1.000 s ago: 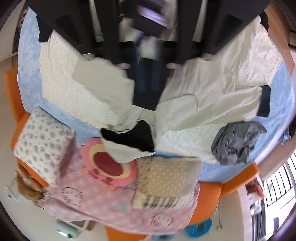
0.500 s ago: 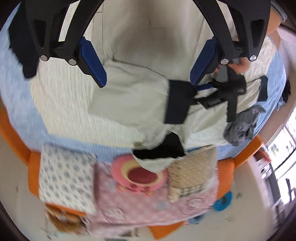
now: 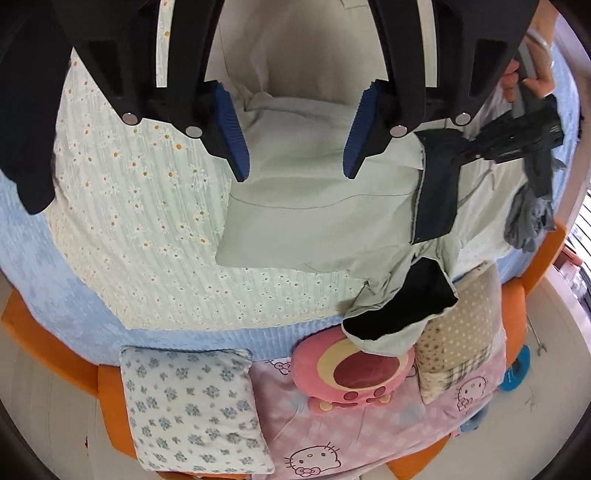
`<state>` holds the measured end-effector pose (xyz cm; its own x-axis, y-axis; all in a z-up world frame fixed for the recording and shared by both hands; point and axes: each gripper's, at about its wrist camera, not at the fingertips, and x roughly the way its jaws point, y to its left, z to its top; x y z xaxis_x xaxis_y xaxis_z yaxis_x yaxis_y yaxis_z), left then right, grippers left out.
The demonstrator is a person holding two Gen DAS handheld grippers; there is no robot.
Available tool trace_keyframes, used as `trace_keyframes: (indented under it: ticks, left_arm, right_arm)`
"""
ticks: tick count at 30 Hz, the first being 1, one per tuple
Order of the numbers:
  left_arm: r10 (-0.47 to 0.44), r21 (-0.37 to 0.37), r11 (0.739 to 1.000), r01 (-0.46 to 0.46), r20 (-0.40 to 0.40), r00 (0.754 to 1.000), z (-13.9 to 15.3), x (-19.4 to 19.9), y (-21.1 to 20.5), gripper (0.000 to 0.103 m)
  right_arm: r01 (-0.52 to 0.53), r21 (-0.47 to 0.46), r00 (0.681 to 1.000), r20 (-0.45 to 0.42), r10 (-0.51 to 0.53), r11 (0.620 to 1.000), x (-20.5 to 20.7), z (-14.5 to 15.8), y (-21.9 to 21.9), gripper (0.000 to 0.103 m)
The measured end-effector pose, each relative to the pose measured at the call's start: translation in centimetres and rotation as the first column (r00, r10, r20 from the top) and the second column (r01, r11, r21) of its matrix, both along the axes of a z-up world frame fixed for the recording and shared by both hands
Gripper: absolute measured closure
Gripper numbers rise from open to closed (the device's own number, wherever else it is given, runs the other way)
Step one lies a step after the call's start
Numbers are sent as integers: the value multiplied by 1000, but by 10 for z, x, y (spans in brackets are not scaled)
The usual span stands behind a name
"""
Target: Fold large clothes
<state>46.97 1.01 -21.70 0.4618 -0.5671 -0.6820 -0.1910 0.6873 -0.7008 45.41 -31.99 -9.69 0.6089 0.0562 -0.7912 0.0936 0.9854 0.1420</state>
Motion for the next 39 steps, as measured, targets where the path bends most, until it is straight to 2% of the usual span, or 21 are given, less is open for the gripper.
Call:
trace_keyframes:
  ticks: [3, 8, 10, 13, 15, 17, 18, 19, 20, 21, 22, 23, 25, 27, 28, 30, 31, 32, 36, 39]
  left_arm:
    - [-6, -5, 1000, 6, 21, 1000, 9, -6, 1, 91]
    - [43, 7, 999, -43, 35, 998, 15, -17, 28, 97]
    - [66, 23, 998, -67, 15, 998, 10, -18, 39, 97]
    - [78, -5, 997, -78, -17, 997, -3, -21, 50, 97]
    - [61, -22, 998, -61, -7, 998, -5, -26, 55, 96]
    - [42, -20, 999, -42, 12, 999, 1, -35, 64, 76]
    - [45, -27, 999, -44, 31, 999, 7, -42, 71, 53]
    - [49, -25, 999, -48, 52, 997, 13, -49, 78, 39]
    - [48, -2, 999, -48, 81, 996, 24, -58, 87, 32]
    - [40, 25, 999, -43, 110, 993, 36, -68, 96, 16]
    - [41, 43, 998, -48, 141, 989, 47, -78, 105, 10]
    - [45, 50, 997, -54, 166, 985, 57, -88, 115, 10]
    - [63, 35, 997, -71, 206, 977, 77, -110, 142, 8]
    - [118, -7, 993, -119, 233, 965, 92, -133, 174, 7]
    - [166, -43, 986, -160, 242, 956, 98, -147, 196, 6]
    - [246, -135, 966, -220, 221, 944, 96, -169, 234, 6]
    - [292, -189, 948, -256, 199, 935, 92, -180, 258, 6]
    - [321, -202, 937, -284, 184, 929, 87, -188, 277, 6]
    - [458, -175, 884, -433, 148, 877, 68, -225, 340, 6]
    - [553, -235, 820, -523, 83, 829, 34, -250, 381, 6]
  right_arm:
    - [9, -59, 1000, 3, -9, 998, 10, -5, 7, 50]
    - [28, -40, 998, -59, -30, 999, 25, -38, 16, 50]
    - [27, -58, 995, -89, -32, 998, 28, -57, 24, 51]
    - [21, -111, 989, -141, -37, 994, 33, -87, 34, 50]
    - [-19, -184, 981, -195, -18, 983, 38, -114, 43, 49]
    - [-47, -271, 988, -153, 6, 961, 33, -121, 55, 49]
    - [-41, -287, 989, -147, -2, 957, 33, -121, 57, 49]
    - [-35, -281, 989, -145, -6, 959, 33, -121, 56, 49]
    - [-30, -271, 990, -143, -9, 962, 33, -121, 54, 49]
    - [-28, -270, 990, -141, -10, 962, 32, -121, 53, 49]
    - [-30, -281, 990, -137, -9, 959, 32, -121, 54, 49]
    - [-29, -289, 991, -132, -10, 957, 31, -121, 56, 49]
    - [-26, -312, 993, -117, -12, 950, 28, -120, 59, 49]
    - [-24, -345, 995, -103, -13, 938, 25, -118, 64, 47]
    - [-25, -362, 995, -100, -13, 932, 25, -117, 65, 46]
    - [-23, -399, 996, -89, -14, 917, 19, -111, 70, 35]
    - [-28, -395, 997, -81, -5, 918, 15, -107, 72, 31]
    - [-41, -379, 997, -72, 15, 924, 9, -100, 75, 24]
    - [-96, -378, 995, -26, 93, 921, -18, -73, 94, 20]
    - [-130, -390, 989, 10, 146, 912, -40, -53, 108, 15]
